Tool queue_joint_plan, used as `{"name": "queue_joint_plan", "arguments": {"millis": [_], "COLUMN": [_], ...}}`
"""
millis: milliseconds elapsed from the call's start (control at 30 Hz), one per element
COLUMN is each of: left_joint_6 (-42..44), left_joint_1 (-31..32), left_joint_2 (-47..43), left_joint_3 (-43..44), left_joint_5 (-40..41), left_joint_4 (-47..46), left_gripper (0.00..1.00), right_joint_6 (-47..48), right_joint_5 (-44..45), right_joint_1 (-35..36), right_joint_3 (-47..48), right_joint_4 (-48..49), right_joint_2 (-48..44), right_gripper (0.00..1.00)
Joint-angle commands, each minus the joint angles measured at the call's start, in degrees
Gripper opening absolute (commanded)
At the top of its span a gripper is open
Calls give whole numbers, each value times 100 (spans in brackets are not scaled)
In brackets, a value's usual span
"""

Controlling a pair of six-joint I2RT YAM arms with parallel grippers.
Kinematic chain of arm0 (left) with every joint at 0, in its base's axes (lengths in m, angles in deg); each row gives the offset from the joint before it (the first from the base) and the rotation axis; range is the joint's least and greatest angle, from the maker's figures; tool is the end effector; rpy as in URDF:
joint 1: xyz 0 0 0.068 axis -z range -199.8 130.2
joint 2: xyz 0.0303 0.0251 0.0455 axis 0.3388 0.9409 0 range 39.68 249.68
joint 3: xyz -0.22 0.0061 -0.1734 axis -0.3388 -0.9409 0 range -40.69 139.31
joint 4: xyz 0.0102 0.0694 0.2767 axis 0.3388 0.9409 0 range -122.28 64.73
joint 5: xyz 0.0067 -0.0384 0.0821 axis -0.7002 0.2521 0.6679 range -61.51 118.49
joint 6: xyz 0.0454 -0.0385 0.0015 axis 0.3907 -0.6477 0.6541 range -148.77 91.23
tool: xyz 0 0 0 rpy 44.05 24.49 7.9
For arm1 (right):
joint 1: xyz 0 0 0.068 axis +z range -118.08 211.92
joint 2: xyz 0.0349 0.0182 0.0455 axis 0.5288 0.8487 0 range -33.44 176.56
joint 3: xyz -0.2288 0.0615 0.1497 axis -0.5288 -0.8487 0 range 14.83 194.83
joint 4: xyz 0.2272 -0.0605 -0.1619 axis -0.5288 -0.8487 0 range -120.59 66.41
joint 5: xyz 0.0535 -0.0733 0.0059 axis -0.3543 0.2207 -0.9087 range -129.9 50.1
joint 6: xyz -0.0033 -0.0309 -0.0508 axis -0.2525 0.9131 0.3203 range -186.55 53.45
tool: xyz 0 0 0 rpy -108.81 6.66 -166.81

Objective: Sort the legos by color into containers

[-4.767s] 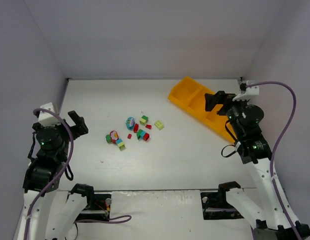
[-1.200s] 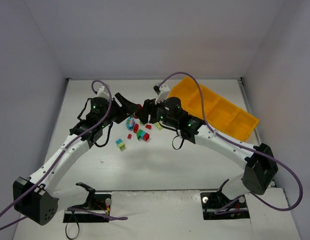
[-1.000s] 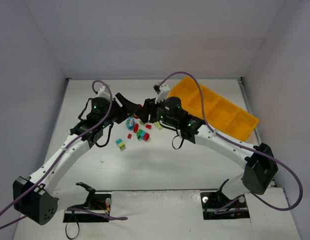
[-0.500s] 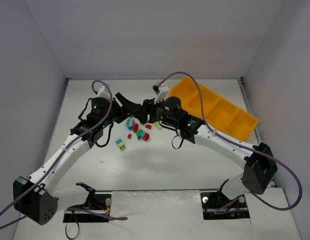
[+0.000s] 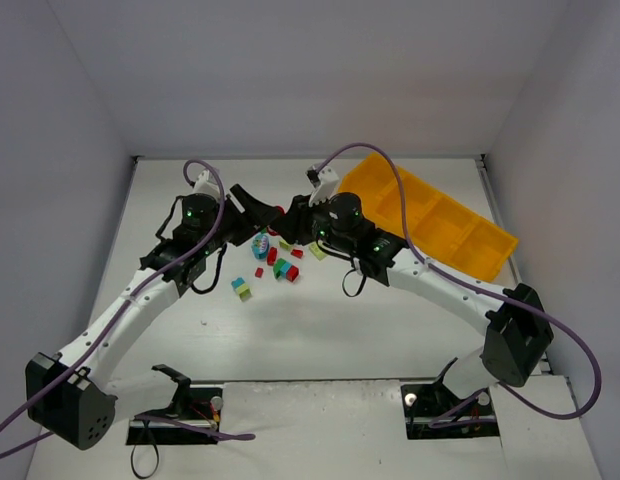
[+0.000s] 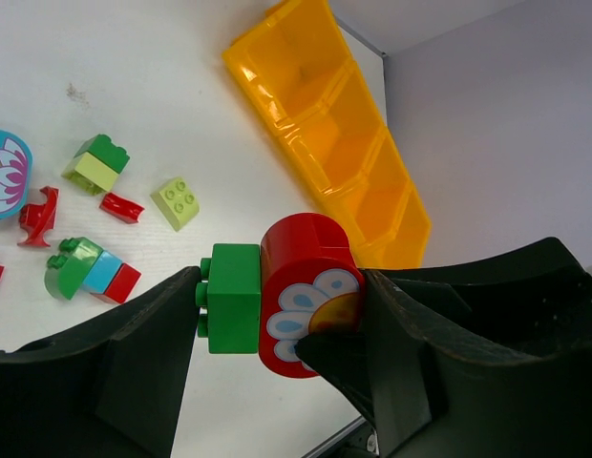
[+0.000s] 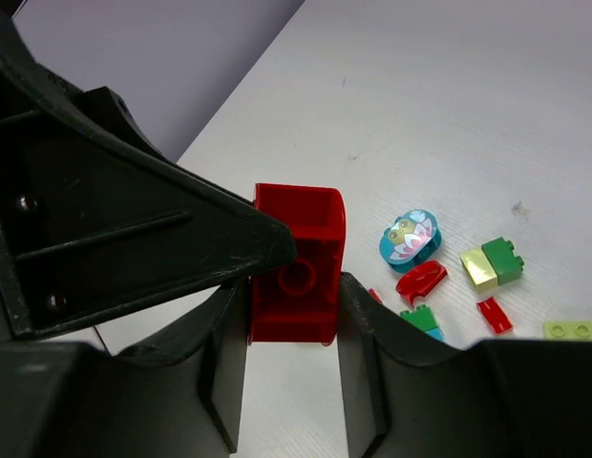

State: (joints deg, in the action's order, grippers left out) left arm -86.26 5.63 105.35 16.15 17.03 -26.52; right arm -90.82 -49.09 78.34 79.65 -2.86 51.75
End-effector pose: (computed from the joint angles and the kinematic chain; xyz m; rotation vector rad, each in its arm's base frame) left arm 0.2650 -0.1357 0.3493 -0.4006 1.9532 -1.1671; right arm 0.2630 0.2864 0.3471 -0.4526 1.6104 1.0798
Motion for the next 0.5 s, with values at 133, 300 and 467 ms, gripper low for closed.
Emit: {"name": "queue_joint_plan", "arguments": {"millis": [133,300,467], "left_joint_6": [300,607,1178], "left_joint_1": [50,41,-38], "left_joint_2": [-177,-326,-511], "left_joint_3": [222,266,486], "left_joint_5": [-137,12,267], "left_joint_4": [-269,-207,-198], "left_gripper": [60,79,81], "right_joint_6": [133,116,54], "right_joint_5": [128,198,155], "right_joint_1": [35,-80,-316], "right_joint_3": [84,-39,-215], "right_joint_4": [696,704,695], "right_joint_2": [-134,-283,-450], "right_gripper": [0,0,0]}}
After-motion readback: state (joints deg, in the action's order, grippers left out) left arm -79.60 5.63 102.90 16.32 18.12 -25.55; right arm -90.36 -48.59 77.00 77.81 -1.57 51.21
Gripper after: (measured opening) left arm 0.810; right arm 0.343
